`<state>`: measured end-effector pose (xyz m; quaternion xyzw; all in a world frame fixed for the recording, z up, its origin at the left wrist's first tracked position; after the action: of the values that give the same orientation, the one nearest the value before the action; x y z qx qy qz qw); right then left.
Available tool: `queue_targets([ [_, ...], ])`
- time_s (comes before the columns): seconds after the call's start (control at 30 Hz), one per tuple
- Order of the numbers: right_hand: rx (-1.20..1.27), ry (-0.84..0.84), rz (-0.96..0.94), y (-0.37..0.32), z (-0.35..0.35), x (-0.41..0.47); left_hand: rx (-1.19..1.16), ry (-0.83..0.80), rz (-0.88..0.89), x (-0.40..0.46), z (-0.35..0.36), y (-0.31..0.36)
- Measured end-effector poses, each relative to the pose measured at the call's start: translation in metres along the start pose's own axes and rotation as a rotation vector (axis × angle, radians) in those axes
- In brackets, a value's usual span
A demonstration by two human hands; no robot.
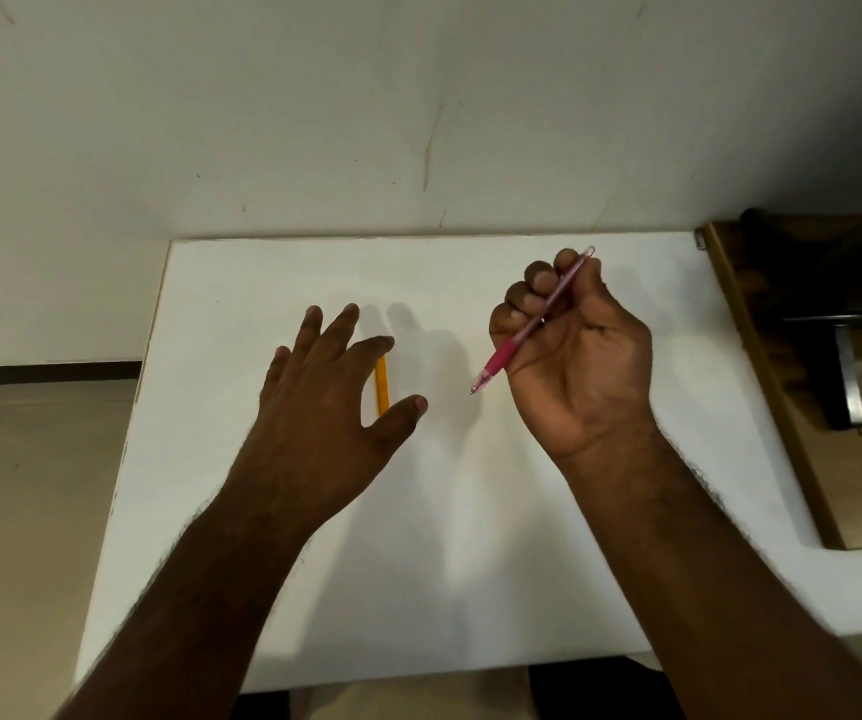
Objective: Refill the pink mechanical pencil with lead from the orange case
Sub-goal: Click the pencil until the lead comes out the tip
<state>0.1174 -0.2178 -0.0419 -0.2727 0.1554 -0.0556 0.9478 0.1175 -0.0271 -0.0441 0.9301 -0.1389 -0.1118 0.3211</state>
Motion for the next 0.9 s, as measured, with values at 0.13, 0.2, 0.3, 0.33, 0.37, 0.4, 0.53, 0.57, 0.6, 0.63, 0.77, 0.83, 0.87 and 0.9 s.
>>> queue_targets([
  [0.13, -0.005, 0.06, -0.02, 0.005, -0.008, 0.004, -0.006, -0.002, -0.007, 0.004, -0.002, -0.002],
  [0.2, 0.011, 0.085, 0.005, 0.009, -0.011, 0.005, -0.013, -0.006, -0.016, 0.004, -0.003, -0.001],
  [0.3, 0.026, 0.094, 0.05, 0.014, -0.011, 0.008, -0.003, -0.012, -0.018, 0.005, -0.005, -0.002],
  [0.33, 0.028, 0.095, 0.052, 0.014, -0.011, 0.008, -0.001, -0.012, -0.018, 0.005, -0.006, -0.002],
  [0.37, 0.033, 0.091, 0.053, 0.015, -0.011, 0.008, -0.003, -0.011, -0.018, 0.005, -0.006, -0.002],
  [0.4, 0.04, 0.084, 0.054, 0.015, -0.011, 0.007, -0.007, -0.011, -0.019, 0.004, -0.006, -0.002],
  [0.53, 0.068, 0.046, 0.075, 0.016, -0.008, 0.006, -0.009, -0.013, -0.022, 0.002, -0.006, -0.003],
  [0.57, 0.063, 0.045, 0.073, 0.015, -0.008, 0.006, -0.01, -0.014, -0.022, 0.002, -0.005, -0.002],
  [0.6, 0.056, 0.052, 0.067, 0.015, -0.009, 0.006, -0.01, -0.014, -0.022, 0.002, -0.005, -0.002],
  [0.63, 0.049, 0.061, 0.06, 0.014, -0.01, 0.006, -0.01, -0.015, -0.022, 0.002, -0.005, -0.002],
  [0.77, 0.05, 0.071, 0.06, 0.014, -0.012, 0.007, -0.008, -0.017, -0.021, 0.003, -0.003, -0.003],
  [0.83, 0.045, 0.069, 0.06, 0.014, -0.013, 0.007, -0.007, -0.018, -0.023, 0.003, -0.003, -0.004],
  [0.87, 0.042, 0.071, 0.057, 0.014, -0.013, 0.008, -0.009, -0.018, -0.023, 0.003, -0.003, -0.004],
  [0.9, 0.042, 0.074, 0.055, 0.014, -0.014, 0.008, -0.011, -0.018, -0.023, 0.004, -0.003, -0.004],
])
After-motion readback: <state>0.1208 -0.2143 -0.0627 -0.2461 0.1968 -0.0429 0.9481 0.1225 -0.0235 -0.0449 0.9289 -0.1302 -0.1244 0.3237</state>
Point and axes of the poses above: each hand's wrist, its own x-axis towards the middle knuckle, its own z-axis out of the palm, y = z × x, the point moved 8 cm from there along x, towards the middle knuckle, and after that the axes turned 6 degrees about -x, right-handed, at the moved point
